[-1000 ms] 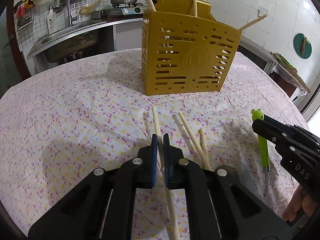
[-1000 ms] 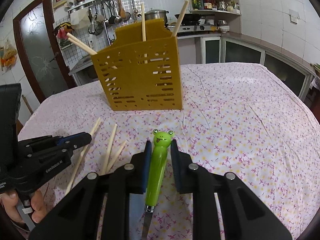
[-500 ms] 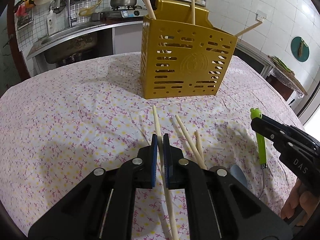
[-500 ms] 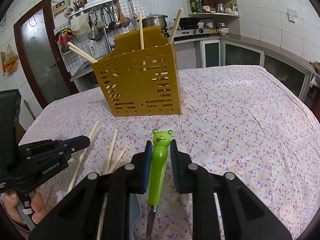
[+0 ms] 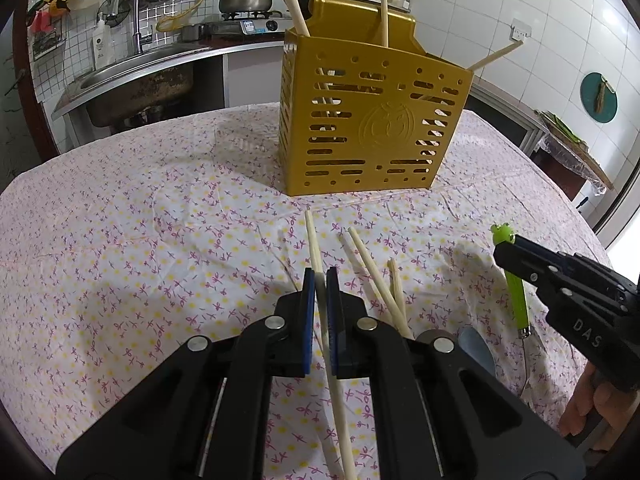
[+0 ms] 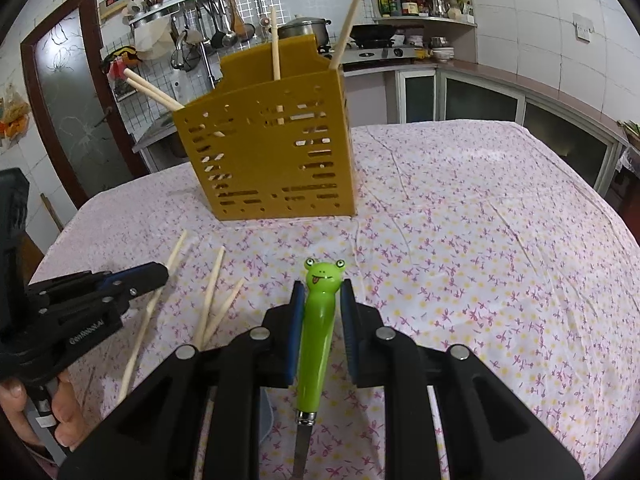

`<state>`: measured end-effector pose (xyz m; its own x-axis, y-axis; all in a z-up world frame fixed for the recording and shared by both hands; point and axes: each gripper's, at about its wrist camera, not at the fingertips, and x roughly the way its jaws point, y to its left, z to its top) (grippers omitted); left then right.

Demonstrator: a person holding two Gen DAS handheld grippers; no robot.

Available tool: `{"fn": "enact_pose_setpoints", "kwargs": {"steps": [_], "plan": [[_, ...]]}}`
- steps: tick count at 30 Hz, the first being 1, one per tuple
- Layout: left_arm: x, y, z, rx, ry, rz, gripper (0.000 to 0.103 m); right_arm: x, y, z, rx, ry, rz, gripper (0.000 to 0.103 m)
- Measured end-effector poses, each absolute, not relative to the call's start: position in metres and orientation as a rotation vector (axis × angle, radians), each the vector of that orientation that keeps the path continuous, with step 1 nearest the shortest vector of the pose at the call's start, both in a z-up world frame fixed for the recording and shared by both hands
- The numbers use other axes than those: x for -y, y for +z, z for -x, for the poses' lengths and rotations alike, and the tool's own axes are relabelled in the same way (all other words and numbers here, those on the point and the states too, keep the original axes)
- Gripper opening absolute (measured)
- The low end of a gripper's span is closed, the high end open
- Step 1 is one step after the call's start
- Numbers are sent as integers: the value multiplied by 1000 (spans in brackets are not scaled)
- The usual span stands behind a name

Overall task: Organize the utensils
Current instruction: 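Lift the left tool's chopstick while the right tool lifts the frog fork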

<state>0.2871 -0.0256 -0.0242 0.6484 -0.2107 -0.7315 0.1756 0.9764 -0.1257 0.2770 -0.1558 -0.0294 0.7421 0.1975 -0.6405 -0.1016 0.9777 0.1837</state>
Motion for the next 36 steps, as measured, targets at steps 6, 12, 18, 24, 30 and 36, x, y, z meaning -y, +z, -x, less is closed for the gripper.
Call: {"fn": "enact_pose_setpoints", "kwargs": {"steps": [6,12,18,24,30,36], "plan": [[21,-16,-282,-821,-225,71,4,158,-18,-268,-663,179,-162,17],[18,5,-270,-774,-232,88,4,161,-3,-255,-612,190,-155,16],[18,23,-259,-741,-238,89,4,166,11,-241,-570,201,-148,16],[16,36,-251,-715,-243,92,3,169,20,-233,-557,201,-153,16],[14,51,-245,-687,-246,94,3,168,31,-228,-534,205,-158,16],[16,69,-238,-643,-255,80,3,174,41,-222,-495,203,-162,16]]}}
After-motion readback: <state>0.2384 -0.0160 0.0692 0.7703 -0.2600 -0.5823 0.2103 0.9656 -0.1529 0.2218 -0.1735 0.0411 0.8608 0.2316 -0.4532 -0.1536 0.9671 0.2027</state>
